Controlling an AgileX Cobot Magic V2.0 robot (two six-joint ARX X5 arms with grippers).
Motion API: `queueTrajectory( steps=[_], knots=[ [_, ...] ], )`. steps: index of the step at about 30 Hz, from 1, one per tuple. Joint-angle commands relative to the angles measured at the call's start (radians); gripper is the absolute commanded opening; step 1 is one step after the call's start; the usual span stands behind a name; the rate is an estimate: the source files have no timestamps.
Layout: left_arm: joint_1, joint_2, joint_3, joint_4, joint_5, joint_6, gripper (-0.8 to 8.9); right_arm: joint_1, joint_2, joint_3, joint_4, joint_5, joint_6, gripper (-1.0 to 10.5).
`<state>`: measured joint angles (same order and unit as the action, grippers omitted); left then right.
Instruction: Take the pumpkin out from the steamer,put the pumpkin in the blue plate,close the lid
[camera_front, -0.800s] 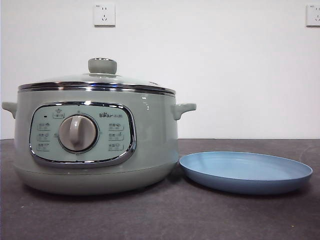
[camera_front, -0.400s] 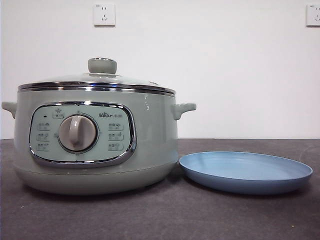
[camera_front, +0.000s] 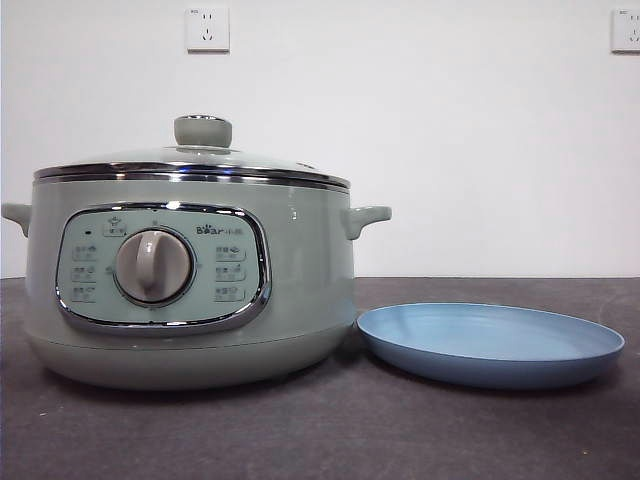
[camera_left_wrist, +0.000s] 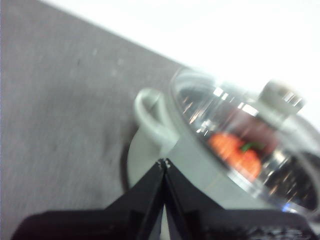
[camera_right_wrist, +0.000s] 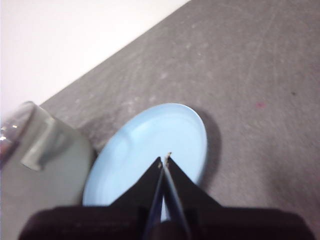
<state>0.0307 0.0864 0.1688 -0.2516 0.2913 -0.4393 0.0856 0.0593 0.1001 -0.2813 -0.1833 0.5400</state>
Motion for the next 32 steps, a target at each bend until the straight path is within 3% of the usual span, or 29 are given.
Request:
queueTrajectory(
  steps=[1, 8, 12, 16, 26, 32],
  knots=[
    [0.003, 0.064, 0.062, 0.011, -0.003, 0.001, -0.08, 0.000, 0.029, 0.061, 0.002, -0.002, 0.011, -0.2],
    [0.003, 0.261, 0.215, 0.011, 0.005, 0.098, -0.08, 0.000, 0.143, 0.214, -0.006, -0.002, -0.029, -0.2],
    [0.003, 0.362, 0.304, 0.003, 0.014, 0.121, -0.08, 0.000, 0.237, 0.321, -0.019, -0.002, -0.131, -0.2],
    [0.003, 0.439, 0.383, 0.003, 0.082, 0.205, -0.08, 0.000, 0.340, 0.432, -0.042, -0.002, -0.224, -0.2],
    [0.003, 0.595, 0.528, -0.033, 0.325, 0.239, -0.04, 0.000, 0.601, 0.733, -0.212, -0.006, -0.425, -0.2],
    [0.000, 0.664, 0.592, -0.064, 0.400, 0.260, 0.01, 0.000, 0.731, 0.877, -0.347, -0.114, -0.498, -0.2]
  ],
)
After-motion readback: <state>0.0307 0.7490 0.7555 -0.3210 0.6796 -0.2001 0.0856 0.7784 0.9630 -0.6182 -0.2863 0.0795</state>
